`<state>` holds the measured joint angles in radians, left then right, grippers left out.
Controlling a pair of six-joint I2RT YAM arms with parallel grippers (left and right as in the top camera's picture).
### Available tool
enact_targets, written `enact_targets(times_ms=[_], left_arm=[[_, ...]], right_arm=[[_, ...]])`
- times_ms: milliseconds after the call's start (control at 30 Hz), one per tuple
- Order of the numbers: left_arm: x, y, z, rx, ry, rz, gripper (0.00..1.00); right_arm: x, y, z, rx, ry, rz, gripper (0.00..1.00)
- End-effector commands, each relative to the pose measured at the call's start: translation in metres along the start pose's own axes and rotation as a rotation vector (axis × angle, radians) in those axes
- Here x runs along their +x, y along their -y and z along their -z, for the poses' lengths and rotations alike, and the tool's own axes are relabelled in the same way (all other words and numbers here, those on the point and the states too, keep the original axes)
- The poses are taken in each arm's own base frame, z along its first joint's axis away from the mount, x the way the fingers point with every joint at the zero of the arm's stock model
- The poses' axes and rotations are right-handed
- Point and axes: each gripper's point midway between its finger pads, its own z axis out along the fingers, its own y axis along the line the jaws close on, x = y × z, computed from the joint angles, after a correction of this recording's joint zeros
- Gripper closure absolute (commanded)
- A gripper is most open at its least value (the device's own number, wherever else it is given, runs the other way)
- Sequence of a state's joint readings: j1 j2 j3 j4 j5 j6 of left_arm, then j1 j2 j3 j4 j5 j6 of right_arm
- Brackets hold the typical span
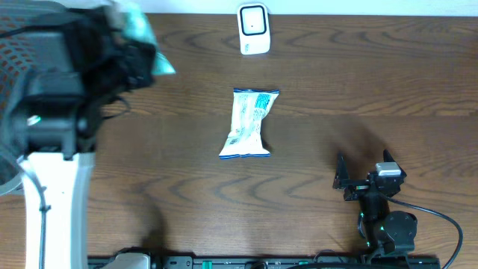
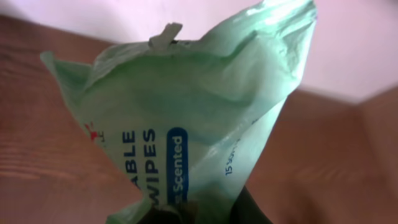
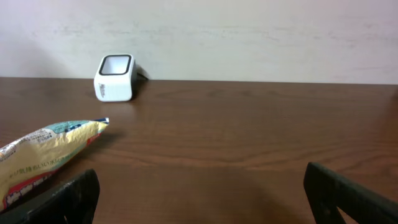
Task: Scan the item barcode
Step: 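Carry the green wipes pack to the scanner and release it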
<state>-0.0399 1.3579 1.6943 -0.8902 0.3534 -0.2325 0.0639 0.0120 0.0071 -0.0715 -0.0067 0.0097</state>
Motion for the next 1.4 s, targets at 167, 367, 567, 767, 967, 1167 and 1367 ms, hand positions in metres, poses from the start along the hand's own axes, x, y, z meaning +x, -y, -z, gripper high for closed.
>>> enact_targets(times_ms=[167,367,567,767,967,1167,1367], left_arm=[[0.071,0.015,-0.073,-0.104,-0.3,-0.206,0.92],[0.128,0.008,-0.112,-0.143,-0.54,-0.22,0.92],[0.182,-0.012,-0.149,-0.206,-0.762,-0.213,0.92],[0.22,-0.033,-0.191,-0.277,-0.87,-0.135,0.92],[0.248,-0.049,-0.216,-0.312,-0.942,-0.115,0.86],[0.247,-0.05,-0.223,-0.307,-0.927,-0.116,0.34],[0.211,-0.04,-0.212,-0.294,-0.868,-0.104,0.25]], right_arm=[[0.001,-0.002,0.0,-0.007,-0.002,0.012,0.01],[0.001,-0.002,0.0,-0.007,-0.002,0.011,0.01],[0.001,-0.002,0.0,-0.007,-0.002,0.012,0.01],[0.001,-0.002,0.0,-0.007,-0.002,0.012,0.01],[0.001,-0.002,0.0,-0.007,-0.002,0.012,0.01],[0.001,-0.002,0.0,-0.007,-0.002,0.012,0.01],[0.001,-0.002,0.0,-0.007,-0.002,0.012,0.01]])
